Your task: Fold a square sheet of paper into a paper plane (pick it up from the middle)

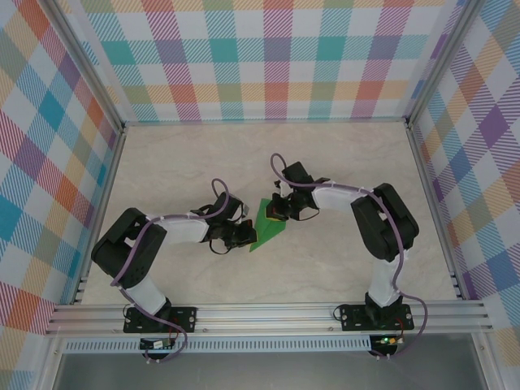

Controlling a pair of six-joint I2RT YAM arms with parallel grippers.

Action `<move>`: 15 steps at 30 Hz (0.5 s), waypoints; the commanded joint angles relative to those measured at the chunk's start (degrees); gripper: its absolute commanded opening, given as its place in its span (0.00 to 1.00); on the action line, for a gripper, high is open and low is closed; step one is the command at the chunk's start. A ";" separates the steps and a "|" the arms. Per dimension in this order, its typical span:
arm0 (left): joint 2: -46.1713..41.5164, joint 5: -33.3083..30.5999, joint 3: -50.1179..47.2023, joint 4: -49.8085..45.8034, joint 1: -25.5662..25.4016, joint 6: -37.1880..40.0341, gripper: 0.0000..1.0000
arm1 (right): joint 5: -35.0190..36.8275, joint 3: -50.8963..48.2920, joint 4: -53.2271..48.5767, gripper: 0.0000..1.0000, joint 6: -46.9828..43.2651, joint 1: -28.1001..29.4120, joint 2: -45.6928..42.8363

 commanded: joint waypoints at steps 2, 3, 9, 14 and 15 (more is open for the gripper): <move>0.21 -3.53 -1.90 -6.26 -0.37 1.34 0.00 | 0.29 -1.79 1.28 0.00 -0.20 2.90 -1.61; 0.23 -3.48 -1.92 -6.27 -0.37 1.30 0.00 | 0.49 -2.13 1.42 0.00 -0.07 3.26 -1.59; 0.32 -3.48 -2.16 -6.01 -0.35 1.04 0.00 | 0.47 -3.82 3.07 0.00 0.66 3.64 -1.11; 0.23 -3.57 -2.25 -5.82 -0.37 0.82 0.00 | 0.59 -2.57 2.27 0.00 -0.05 3.64 0.63; 0.15 -3.58 -2.31 -5.82 -0.38 0.82 0.00 | 0.43 -2.40 2.22 0.00 -0.22 3.64 0.92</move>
